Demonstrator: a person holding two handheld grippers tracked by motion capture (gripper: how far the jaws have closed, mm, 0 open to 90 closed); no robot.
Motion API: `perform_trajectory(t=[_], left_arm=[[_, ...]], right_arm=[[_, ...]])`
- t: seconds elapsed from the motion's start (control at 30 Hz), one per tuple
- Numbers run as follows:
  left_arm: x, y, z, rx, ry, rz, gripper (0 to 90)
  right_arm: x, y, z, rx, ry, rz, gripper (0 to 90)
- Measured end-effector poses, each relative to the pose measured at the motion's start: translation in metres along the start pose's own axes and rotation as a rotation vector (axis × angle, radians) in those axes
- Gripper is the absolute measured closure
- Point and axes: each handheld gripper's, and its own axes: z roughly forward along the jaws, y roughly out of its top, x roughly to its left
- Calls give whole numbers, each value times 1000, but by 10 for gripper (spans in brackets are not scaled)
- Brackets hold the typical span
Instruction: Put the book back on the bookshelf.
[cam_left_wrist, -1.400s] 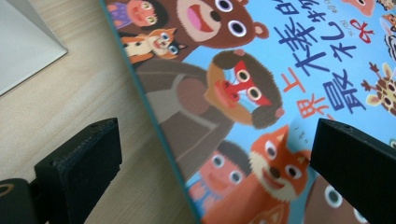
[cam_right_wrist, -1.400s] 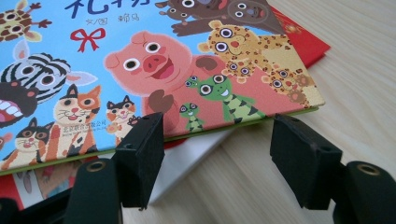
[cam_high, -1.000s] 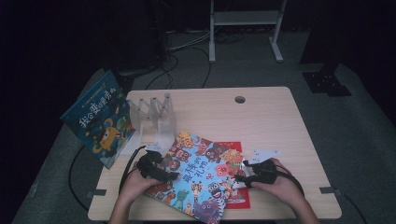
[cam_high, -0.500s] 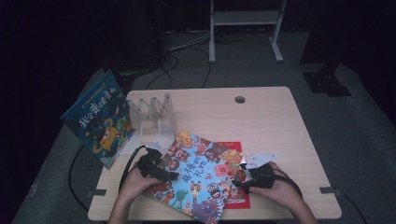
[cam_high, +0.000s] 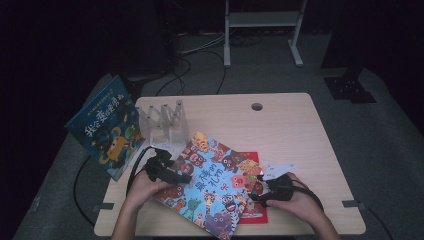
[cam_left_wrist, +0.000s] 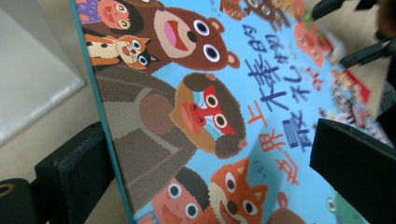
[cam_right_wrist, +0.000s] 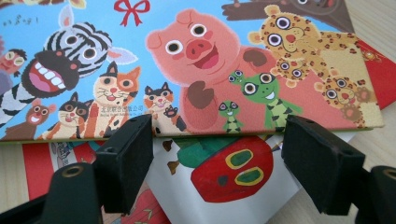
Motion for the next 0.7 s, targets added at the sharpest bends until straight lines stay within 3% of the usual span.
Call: perform_trajectory(t=[0.13, 0.27, 0.47, 0.7], left_arm=[[-4, 10, -7, 14, 17, 30, 41], [-9, 23, -22, -7, 7, 61, 64], [-12, 36, -36, -16, -9, 76, 142], [-21, 59, -52, 1, 22, 135, 222]], right_arm=[[1, 2, 1, 8, -6, 5, 228], [2, 4, 3, 6, -13, 7, 228], [4, 8, 6, 20, -22, 12, 226], [10, 13, 12, 16, -45, 31, 227]])
